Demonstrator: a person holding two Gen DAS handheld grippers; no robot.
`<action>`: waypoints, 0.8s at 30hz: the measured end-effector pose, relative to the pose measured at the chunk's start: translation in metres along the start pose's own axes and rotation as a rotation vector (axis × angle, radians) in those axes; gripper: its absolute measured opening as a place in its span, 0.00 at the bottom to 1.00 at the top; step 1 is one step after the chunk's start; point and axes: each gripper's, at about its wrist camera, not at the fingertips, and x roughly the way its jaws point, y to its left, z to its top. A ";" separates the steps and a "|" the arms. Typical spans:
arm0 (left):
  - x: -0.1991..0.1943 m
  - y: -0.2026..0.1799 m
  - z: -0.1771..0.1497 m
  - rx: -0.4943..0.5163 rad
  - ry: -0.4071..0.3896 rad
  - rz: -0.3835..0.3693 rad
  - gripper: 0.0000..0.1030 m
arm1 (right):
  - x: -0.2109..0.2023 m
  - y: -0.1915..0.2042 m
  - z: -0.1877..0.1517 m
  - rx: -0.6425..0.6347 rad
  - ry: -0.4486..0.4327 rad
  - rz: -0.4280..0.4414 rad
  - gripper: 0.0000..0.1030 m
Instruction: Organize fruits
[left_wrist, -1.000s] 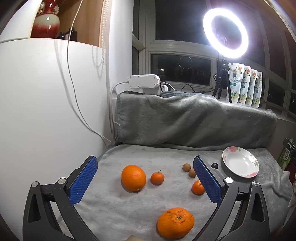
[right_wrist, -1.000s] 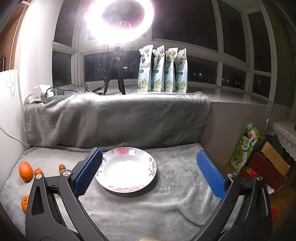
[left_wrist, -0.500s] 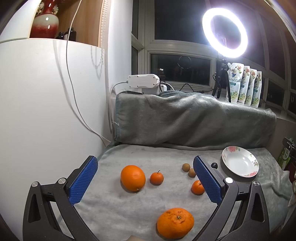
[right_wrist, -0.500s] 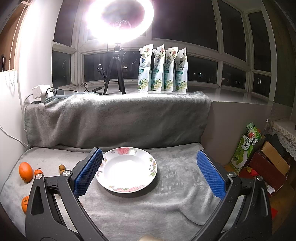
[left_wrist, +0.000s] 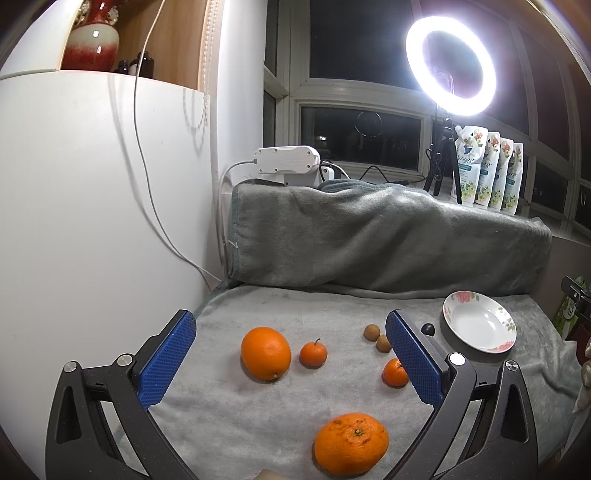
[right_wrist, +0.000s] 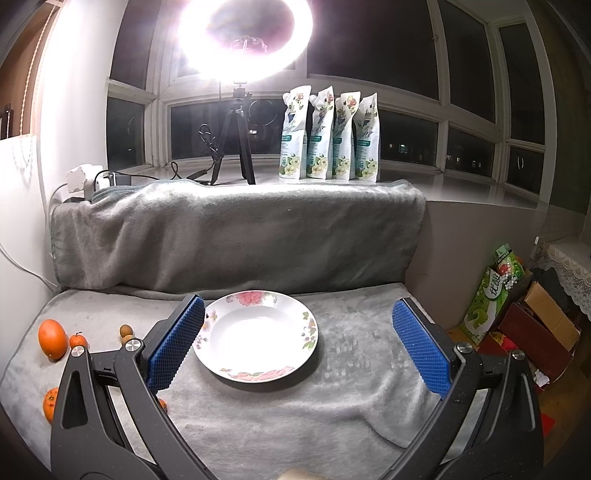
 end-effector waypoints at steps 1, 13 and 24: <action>0.000 0.000 0.000 -0.001 0.002 -0.002 0.99 | 0.002 0.002 0.000 -0.001 0.003 0.002 1.00; 0.005 0.007 -0.008 -0.016 0.026 -0.018 0.99 | 0.004 0.012 -0.003 -0.024 0.031 0.035 1.00; 0.010 0.020 -0.022 -0.037 0.070 -0.023 0.95 | 0.008 0.035 -0.009 -0.065 0.056 0.099 1.00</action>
